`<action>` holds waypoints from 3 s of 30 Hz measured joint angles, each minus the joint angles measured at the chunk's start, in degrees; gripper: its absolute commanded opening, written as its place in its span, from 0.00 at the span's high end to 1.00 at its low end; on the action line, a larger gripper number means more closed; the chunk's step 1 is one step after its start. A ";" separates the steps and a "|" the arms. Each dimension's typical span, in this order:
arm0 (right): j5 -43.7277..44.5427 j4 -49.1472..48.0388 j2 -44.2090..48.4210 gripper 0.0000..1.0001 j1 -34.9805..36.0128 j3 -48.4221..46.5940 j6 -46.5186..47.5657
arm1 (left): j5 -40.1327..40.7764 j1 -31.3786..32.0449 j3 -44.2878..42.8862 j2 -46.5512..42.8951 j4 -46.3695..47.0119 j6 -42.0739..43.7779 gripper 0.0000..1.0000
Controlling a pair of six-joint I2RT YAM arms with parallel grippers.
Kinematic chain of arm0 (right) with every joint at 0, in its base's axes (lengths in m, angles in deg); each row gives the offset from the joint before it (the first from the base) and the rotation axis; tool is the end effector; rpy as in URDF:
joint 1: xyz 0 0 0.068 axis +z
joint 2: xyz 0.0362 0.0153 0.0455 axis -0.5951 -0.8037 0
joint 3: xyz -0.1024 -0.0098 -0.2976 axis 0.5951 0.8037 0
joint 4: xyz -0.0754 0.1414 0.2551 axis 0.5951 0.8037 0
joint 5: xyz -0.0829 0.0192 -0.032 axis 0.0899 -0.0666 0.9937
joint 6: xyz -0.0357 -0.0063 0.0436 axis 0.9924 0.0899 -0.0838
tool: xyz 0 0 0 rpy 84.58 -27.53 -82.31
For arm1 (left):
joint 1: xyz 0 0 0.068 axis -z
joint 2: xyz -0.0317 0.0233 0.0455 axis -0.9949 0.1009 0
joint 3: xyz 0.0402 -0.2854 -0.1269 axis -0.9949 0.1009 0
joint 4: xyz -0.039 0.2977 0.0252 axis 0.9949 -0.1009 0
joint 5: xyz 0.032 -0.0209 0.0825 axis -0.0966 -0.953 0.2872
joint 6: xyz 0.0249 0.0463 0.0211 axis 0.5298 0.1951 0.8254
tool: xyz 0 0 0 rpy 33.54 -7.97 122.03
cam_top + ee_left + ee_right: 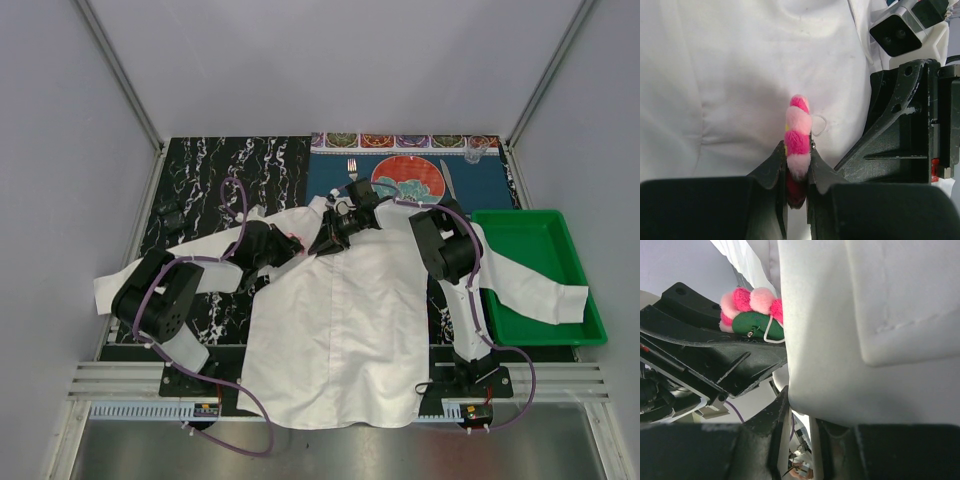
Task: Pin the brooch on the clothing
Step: Pin the brooch to the clothes.
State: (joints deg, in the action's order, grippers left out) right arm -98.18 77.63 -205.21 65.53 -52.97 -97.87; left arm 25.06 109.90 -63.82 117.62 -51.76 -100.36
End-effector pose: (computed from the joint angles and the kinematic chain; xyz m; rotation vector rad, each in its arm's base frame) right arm 0.4352 0.2791 0.1122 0.1771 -2.5998 -1.5841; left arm 0.2923 -0.1448 0.1389 -0.5294 2.2162 -0.8996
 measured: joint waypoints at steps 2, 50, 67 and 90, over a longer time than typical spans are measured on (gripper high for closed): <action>0.00 0.00 0.00 0.76 0.04 0.00 0.00 | 0.00 0.09 0.00 0.02 0.00 -0.02 1.00; 1.66 0.70 -0.74 0.51 -0.37 1.18 -1.62 | -0.26 0.87 0.46 0.61 0.85 -0.35 1.00; 5.22 5.44 -0.72 0.90 -1.22 -0.74 1.16 | -0.44 0.68 0.83 0.61 1.01 0.07 1.00; 4.96 3.69 -0.74 1.00 -0.87 -0.59 -1.07 | -0.39 1.44 0.83 0.61 1.75 0.00 1.00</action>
State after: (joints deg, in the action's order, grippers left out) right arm -93.22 81.32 -205.96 64.66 -53.56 -98.94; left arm 24.67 111.35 -62.99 118.23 -50.01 -100.36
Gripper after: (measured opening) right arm 0.012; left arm 0.138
